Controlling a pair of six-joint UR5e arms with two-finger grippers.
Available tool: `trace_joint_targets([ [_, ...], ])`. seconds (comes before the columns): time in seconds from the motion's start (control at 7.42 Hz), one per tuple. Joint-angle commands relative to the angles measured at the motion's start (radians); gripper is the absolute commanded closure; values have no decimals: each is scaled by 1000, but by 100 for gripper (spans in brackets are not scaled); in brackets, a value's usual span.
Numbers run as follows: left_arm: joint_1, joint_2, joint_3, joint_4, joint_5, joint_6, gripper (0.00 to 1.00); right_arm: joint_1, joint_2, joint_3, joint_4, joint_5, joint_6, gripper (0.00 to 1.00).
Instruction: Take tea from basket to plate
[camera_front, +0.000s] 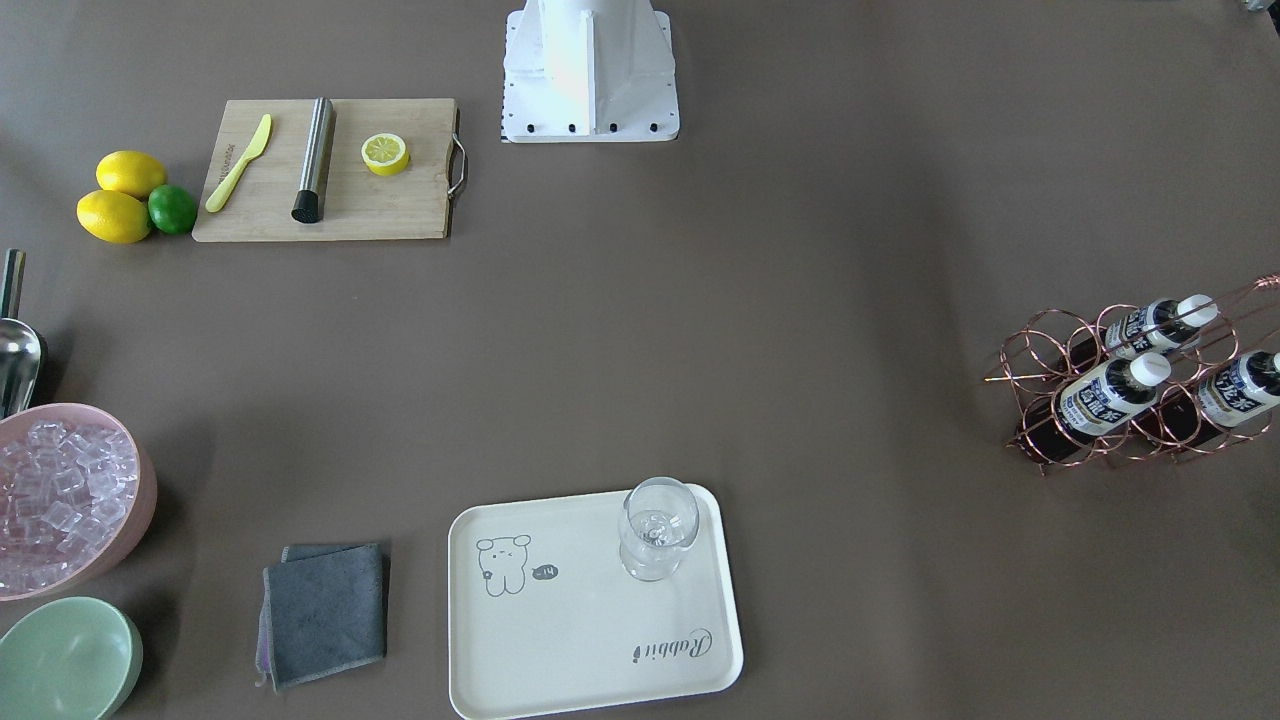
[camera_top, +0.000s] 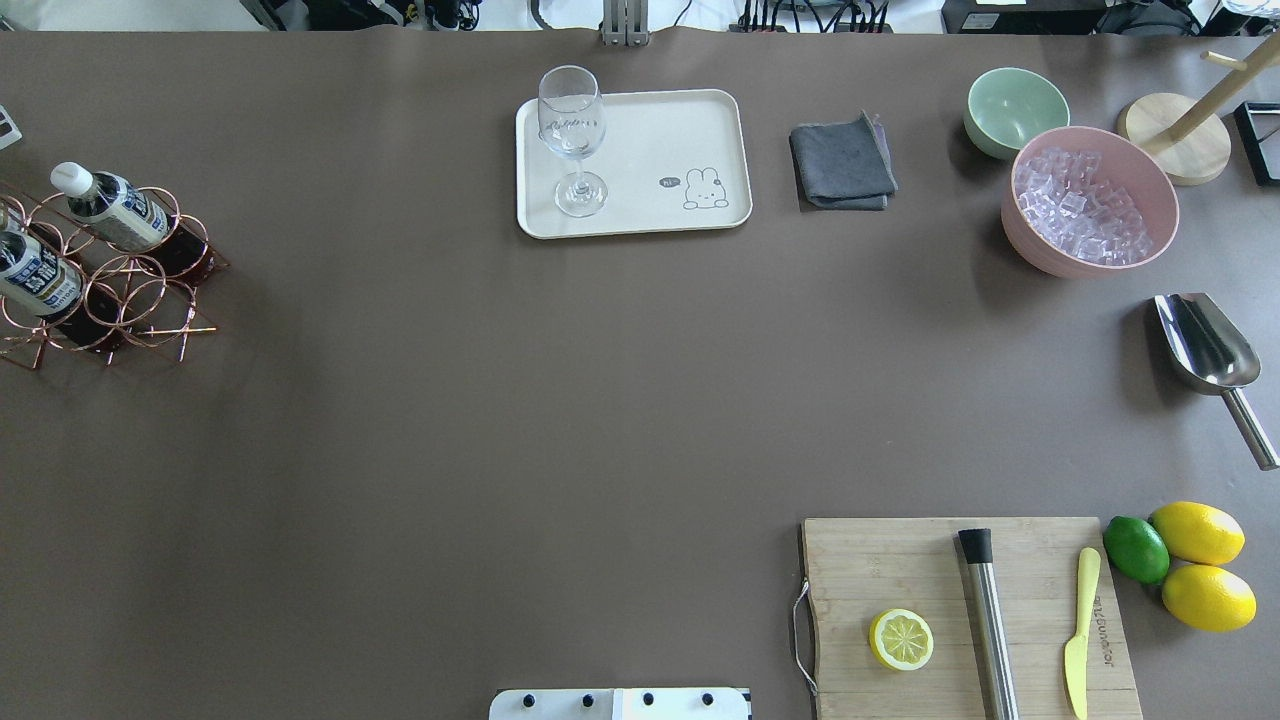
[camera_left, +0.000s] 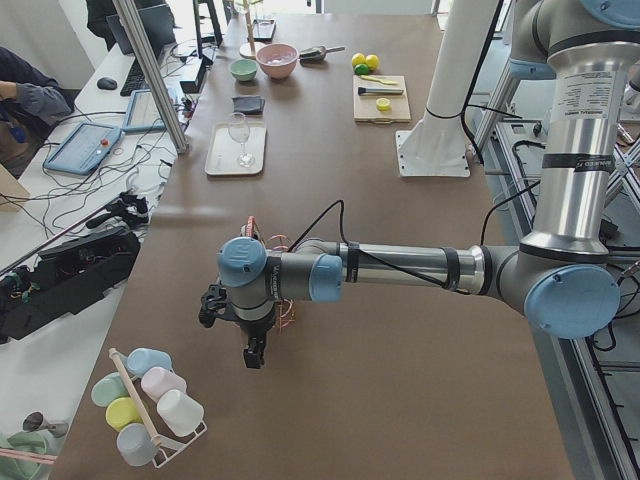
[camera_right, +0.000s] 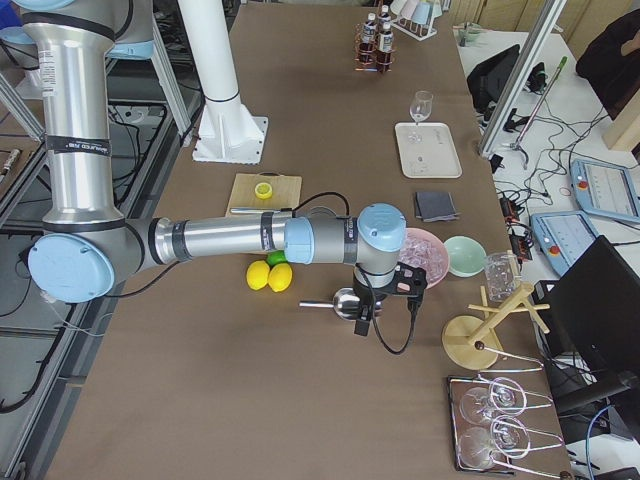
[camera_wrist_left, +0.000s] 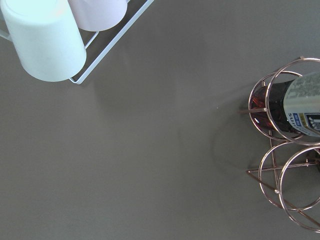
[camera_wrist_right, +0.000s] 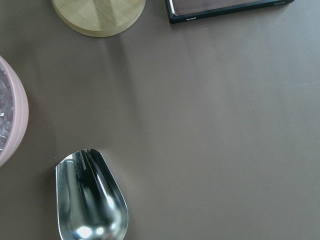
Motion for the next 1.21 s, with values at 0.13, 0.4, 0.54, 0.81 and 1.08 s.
trace_joint_targets([
  [0.13, -6, 1, -16, 16, 15, 3, 3, 0, 0, 0, 0, 0, 0, 0],
  [0.4, -15, 11, -31, 18, 10, 6, 2, 0, 0, 0, 0, 0, 0, 0],
  [0.54, -15, 11, -34, 20, 10, 58, 2, 2, 0, 0, 0, 0, 0, 0],
  [0.81, -13, 1, -34, 21, 10, 235, 2, 0, 0, 0, 0, 0, 0, 0],
  [1.08, -10, -2, -75, 16, 10, 375, 2, 0, 0, 0, 0, 0, 0, 0],
])
